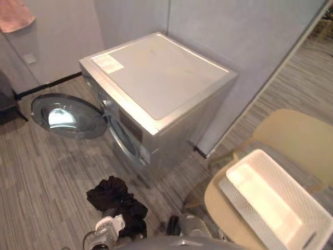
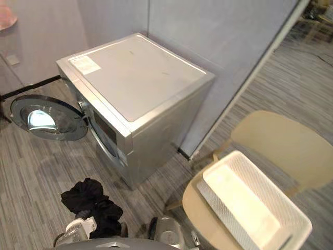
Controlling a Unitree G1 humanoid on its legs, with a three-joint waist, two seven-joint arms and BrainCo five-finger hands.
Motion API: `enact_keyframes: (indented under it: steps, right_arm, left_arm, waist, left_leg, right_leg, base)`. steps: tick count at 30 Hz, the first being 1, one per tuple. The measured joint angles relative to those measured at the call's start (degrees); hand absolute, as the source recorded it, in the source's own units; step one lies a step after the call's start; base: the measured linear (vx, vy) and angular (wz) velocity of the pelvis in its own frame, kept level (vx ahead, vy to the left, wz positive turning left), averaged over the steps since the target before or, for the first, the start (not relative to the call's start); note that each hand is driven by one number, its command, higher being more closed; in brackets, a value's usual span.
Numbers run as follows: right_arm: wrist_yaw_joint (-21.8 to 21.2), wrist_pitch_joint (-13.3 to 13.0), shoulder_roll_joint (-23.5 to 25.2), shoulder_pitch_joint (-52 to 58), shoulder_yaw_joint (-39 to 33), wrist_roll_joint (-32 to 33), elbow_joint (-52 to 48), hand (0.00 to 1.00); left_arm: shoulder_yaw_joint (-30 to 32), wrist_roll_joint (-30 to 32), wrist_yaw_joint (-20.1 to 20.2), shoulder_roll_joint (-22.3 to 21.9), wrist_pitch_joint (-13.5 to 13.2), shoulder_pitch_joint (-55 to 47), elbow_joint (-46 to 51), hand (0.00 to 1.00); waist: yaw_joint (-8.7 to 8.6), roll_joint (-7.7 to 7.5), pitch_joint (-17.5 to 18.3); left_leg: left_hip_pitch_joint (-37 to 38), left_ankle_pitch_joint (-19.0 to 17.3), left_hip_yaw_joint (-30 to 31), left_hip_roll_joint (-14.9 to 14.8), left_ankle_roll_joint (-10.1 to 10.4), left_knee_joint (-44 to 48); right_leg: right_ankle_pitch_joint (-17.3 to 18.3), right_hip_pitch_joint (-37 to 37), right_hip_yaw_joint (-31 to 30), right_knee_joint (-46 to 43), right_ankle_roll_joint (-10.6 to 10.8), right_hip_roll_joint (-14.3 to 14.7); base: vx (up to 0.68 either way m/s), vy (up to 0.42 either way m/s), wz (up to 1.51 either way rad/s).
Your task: Pick up the laundry basket with both hands and put the clothes into the washing machine.
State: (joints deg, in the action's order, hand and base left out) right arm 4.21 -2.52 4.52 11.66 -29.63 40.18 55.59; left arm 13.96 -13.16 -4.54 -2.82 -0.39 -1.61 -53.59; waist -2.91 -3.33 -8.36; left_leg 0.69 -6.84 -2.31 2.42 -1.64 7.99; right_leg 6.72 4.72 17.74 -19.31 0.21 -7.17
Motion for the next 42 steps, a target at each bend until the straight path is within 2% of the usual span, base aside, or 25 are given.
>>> enact_keyframes:
  steps: [2, 5, 9, 13, 15, 16, 17, 18, 19, 20, 21, 22, 25, 29, 30, 31, 32, 33, 35, 36, 37, 38, 40, 41, 42]
  right_arm:
    - [-0.1, -0.1, -0.3, -0.4, -0.9, -0.3, -0.3, 0.0]
    - [-0.1, 0.3, -1.2, -1.5, -3.1, -2.5, -0.3, 0.0]
    - [-0.3, 0.5, -2.8, -3.7, -4.3, -4.2, 4.0, 0.0]
    - [-0.4, 0.5, -3.0, -5.8, -4.4, -4.6, 5.9, 0.0]
    - [-0.4, 0.5, -2.8, -5.9, -4.7, -4.6, 6.1, 0.0]
    - [-0.4, 0.5, -3.3, -6.1, -5.0, -4.6, 6.1, 0.0]
    - [-0.4, 0.6, -3.6, -6.2, -4.9, -4.6, 6.1, 0.0]
    - [-0.4, 0.9, -4.1, -6.0, -4.7, -4.6, 6.1, 0.0]
    - [-0.4, 1.0, -4.3, -5.8, -4.7, -4.6, 6.1, 0.0]
    - [-0.4, 1.3, -4.8, -5.2, -4.7, -4.6, 6.1, 0.0]
    - [-0.3, 1.4, -4.9, -4.3, -5.1, -4.6, 6.0, 0.0]
    - [-0.3, 1.5, -4.9, -4.0, -5.1, -4.6, 6.0, 0.0]
    - [-0.3, 1.6, -4.9, -3.1, -5.4, -4.7, 6.6, 0.0]
    - [0.0, 1.5, -5.5, -2.7, -5.3, -4.7, 9.1, 0.0]
    - [0.0, 1.5, -5.9, -2.7, -5.0, -4.7, 9.6, 0.0]
    - [0.0, 1.5, -6.3, -2.7, -5.0, -4.7, 10.2, 0.0]
    - [-0.1, 1.8, -5.4, -2.8, -5.1, -4.7, 12.2, 0.0]
    - [-0.1, 1.9, -4.8, -2.8, -5.1, -4.7, 13.1, 0.0]
    - [-0.1, 1.7, -4.4, -2.8, -6.7, -4.6, 13.0, 0.0]
    - [-0.2, 1.5, -3.9, -2.8, -7.7, -4.5, 12.8, 0.0]
    - [-0.2, 1.6, -3.7, -2.9, -7.6, -4.6, 12.7, 0.0]
    - [-0.2, 1.8, -3.6, -3.1, -7.4, -4.6, 12.8, 0.0]
    - [-0.4, 2.4, -3.8, -4.2, -6.8, -5.2, 12.3, 0.0]
    - [-0.3, 2.4, -4.2, -3.9, -5.3, -5.9, 11.2, 0.0]
    - [-0.4, 2.4, -4.2, -4.0, -4.5, -6.0, 10.2, 0.0]
  left_arm:
    - [0.4, 1.1, 0.3, -1.7, 0.0, -0.4, -0.2, 1.0]
    - [-0.8, 2.1, 1.5, -1.8, 0.2, -0.5, -2.8, 1.0]
    - [-4.5, 2.1, 1.5, -0.3, 0.2, -0.8, -4.8, 1.0]
    - [-5.4, 2.0, 1.5, 0.9, 0.2, -0.3, -5.5, 1.0]
    - [-5.7, 1.7, 1.5, 1.2, 0.2, -0.1, -4.7, 1.0]
    - [-5.3, 1.2, 1.5, 1.1, 0.1, -0.1, -3.0, 1.0]
    - [-5.0, 0.8, 1.5, 0.8, 0.1, -0.1, -2.3, 1.0]
    - [-4.3, -0.3, 1.2, 0.4, -0.1, -0.2, -0.8, 1.0]
    - [-4.2, -0.3, 1.2, 0.1, -0.2, -0.2, -0.8, 1.0]
    - [-3.9, -0.5, 1.1, -0.4, -0.2, 0.1, -0.8, 1.0]
    - [-3.9, -1.3, 1.1, -0.4, -0.2, 0.1, -0.9, 1.0]
    - [-3.8, -1.5, 1.0, -0.3, -0.2, 0.1, -1.0, 1.0]
    - [-4.0, -2.1, 1.1, 0.2, -0.2, 0.8, -2.0, 1.0]
    - [-3.9, -4.0, 0.1, 2.4, -0.8, 1.3, -3.7, 1.0]
    - [-3.9, -5.3, -0.6, 3.2, -0.9, 1.4, -4.6, 1.0]
    - [-3.9, -5.5, -0.9, 3.6, -1.0, 1.5, -5.1, 1.0]
    - [-3.8, -6.4, -1.5, 4.7, -1.0, 1.4, -5.7, 1.0]
    - [-3.8, -6.9, -1.8, 5.5, -1.0, 1.4, -6.0, 1.0]
    - [-4.3, -7.0, -2.3, 7.3, -0.9, 1.5, -7.5, 1.0]
    - [-5.5, -6.9, -2.2, 7.6, -0.7, 1.3, -7.8, 1.0]
    - [-6.7, -6.9, -2.0, 7.2, -0.7, 0.9, -7.8, 1.0]
    - [-7.1, -6.8, -1.8, 7.1, -0.7, 0.7, -7.8, 1.0]
    - [-8.1, -6.3, -1.3, 7.3, -0.5, -0.3, -7.8, 1.0]
    - [-9.2, -6.2, -1.2, 7.7, -0.3, -0.8, -7.8, 1.0]
    - [-9.2, -5.9, -1.2, 7.9, -0.3, -0.8, -7.9, 1.0]
  waist:
    - [0.26, 1.8, 0.9]
    - [0.52, 3.74, 3.0]
    - [0.9, 4.18, 5.1]
    - [0.95, 3.22, 4.5]
    - [1.01, 2.84, 3.7]
    - [1.33, 3.36, 2.7]
    - [1.47, 3.39, 2.3]
    - [1.62, 5.13, 0.6]
    - [1.53, 5.35, 0.4]
    - [1.26, 5.69, 0.2]
    - [1.06, 6.07, 0.2]
    - [0.95, 6.03, 0.2]
    - [0.63, 5.64, 0.1]
    - [-0.38, 4.59, 0.2]
    - [-0.83, 4.24, 0.4]
    - [-0.93, 3.82, 0.8]
    - [-1.05, 2.42, 2.2]
    - [-1.09, 2.13, 2.7]
    - [-0.59, 1.31, 3.9]
    - [-0.84, 0.7, 4.2]
    - [-0.83, 0.5, 4.3]
    - [-0.78, 0.61, 4.3]
    - [-0.4, 1.53, 3.6]
    - [-0.51, 2.56, 2.7]
    - [-0.64, 2.9, 2.4]
  left_leg:
    - [0.7, -0.3, -3.6, -2.4, 1.1, -0.3]
    - [4.0, 1.5, -4.0, -2.9, 2.1, -4.9]
    - [6.1, 2.3, -4.3, -3.0, 2.4, -8.3]
    - [6.3, 2.0, -5.8, -3.0, 2.4, -7.4]
    - [1.5, -2.1, -6.2, -3.5, 4.4, 3.5]
    - [-3.3, -4.4, -6.4, -4.4, 6.9, 14.4]
    - [-5.5, -4.9, -6.5, -5.2, 7.7, 19.8]
    - [-9.3, -4.7, -7.3, -7.0, 7.8, 29.4]
    - [-9.7, -4.6, -7.5, -7.3, 7.8, 30.6]
    - [-10.3, -4.5, -8.7, -8.2, 7.6, 33.6]
    - [-10.2, -6.9, -12.8, -10.5, 4.1, 34.9]
    - [-10.2, -7.8, -14.4, -11.7, 3.0, 34.7]
    - [-10.7, -9.2, -16.1, -15.1, 3.0, 27.5]
    - [-13.0, -6.5, -8.9, -19.0, 5.9, 17.8]
    - [-12.6, -1.9, -8.2, -18.9, 10.3, 18.1]
    - [-12.8, -1.4, -8.7, -17.4, 10.5, 19.5]
    - [-14.2, -5.4, -11.1, -15.7, 10.1, 22.7]
    - [-14.9, -7.0, -11.1, -15.5, 10.0, 24.1]
    - [-15.1, -10.2, -11.5, -13.9, 8.4, 26.1]
    - [-13.4, -10.2, -11.7, -12.0, 6.1, 24.6]
    - [-10.9, -9.8, -12.5, -10.0, 4.1, 21.5]
    - [-9.3, -9.4, -13.3, -9.3, 3.4, 19.6]
    - [-2.9, -7.8, -14.2, -7.4, 1.4, 12.4]
    - [2.3, -6.7, -14.5, -6.5, 0.9, 7.3]
    - [3.8, -6.5, -14.5, -6.5, 0.7, 5.9]
  right_leg:
    - [-0.3, -2.3, 1.5, 3.3, -0.2, 1.3]
    - [-0.3, -5.5, 1.9, 7.2, -0.3, 2.7]
    - [-1.2, -6.9, 0.7, 10.5, -0.3, 3.9]
    - [-2.4, -7.0, -1.9, 11.8, -0.2, 4.4]
    - [-2.6, -7.0, -3.2, 12.3, -0.1, 4.2]
    - [-1.6, -7.2, -4.1, 12.1, 0.2, 4.2]
    - [-1.0, -7.1, -4.4, 11.5, 0.0, 4.2]
    - [0.5, -7.6, -4.5, 9.2, 0.5, 4.3]
    - [0.8, -7.7, -4.5, 8.9, 0.7, 4.3]
    - [1.3, -8.2, -4.4, 7.9, 0.6, 3.7]
    - [2.0, -8.9, -4.4, 7.7, 1.3, 2.9]
    - [2.1, -9.0, -4.4, 7.7, 1.5, 2.5]
    - [3.0, -8.8, -5.2, 6.8, 3.1, -0.3]
    - [5.4, -7.9, -8.7, 4.6, 7.8, -6.0]
    - [6.2, -8.6, -11.1, 4.8, 10.4, -8.5]
    - [6.4, -9.1, -12.3, 5.2, 10.8, -9.6]
    - [5.4, -9.9, -14.4, 6.3, 10.7, -11.6]
    - [4.0, -9.7, -14.4, 5.8, 10.7, -11.3]
    - [-3.8, -9.1, -13.5, 5.2, 10.2, -11.9]
    - [-7.2, -7.0, -13.9, 0.5, 7.9, -13.1]
    - [-10.8, -3.0, -13.8, -6.9, 3.4, -15.0]
    - [-10.9, -0.8, -13.7, -11.9, 1.7, -15.5]
    - [-5.1, 4.4, -10.7, -25.4, 1.0, -14.4]
    - [-0.1, 6.4, -6.9, -31.4, 0.7, -10.9]
    - [1.5, 7.1, -6.0, -32.3, 0.9, -8.5]
  base:
    - [0.26, -0.136, 0.38]
    - [0.22, -0.053, 0.11]
    - [0.15, -0.005, -0.07]
    - [0.02, 0.022, -0.25]
    - [-0.03, 0.015, -0.15]
    - [-0.08, 0.01, -0.16]
    - [-0.16, 0.066, -0.19]
    - [-0.12, 0.062, -0.1]
    - [-0.12, 0.111, 0.01]
    - [-0.04, 0.151, 0.12]
    - [-0.05, 0.175, 0.1]
    - [-0.02, 0.194, 0.05]
    - [0.03, 0.215, 0.05]
    - [0.15, 0.486, -0.08]
    - [0.2, 0.476, -0.23]
    - [0.27, 0.58, -0.22]
    - [0.3, 0.474, -0.09]
    - [0.3, 0.415, -0.17]
    - [0.32, 0.421, 0.0]
    - [0.4, 0.544, 0.28]
    - [0.35, 0.433, 0.26]
    - [0.42, 0.399, 0.14]
    - [0.37, 0.299, -0.03]
    - [0.25, 0.177, -0.03]
    - [0.24, 0.148, 0.0]
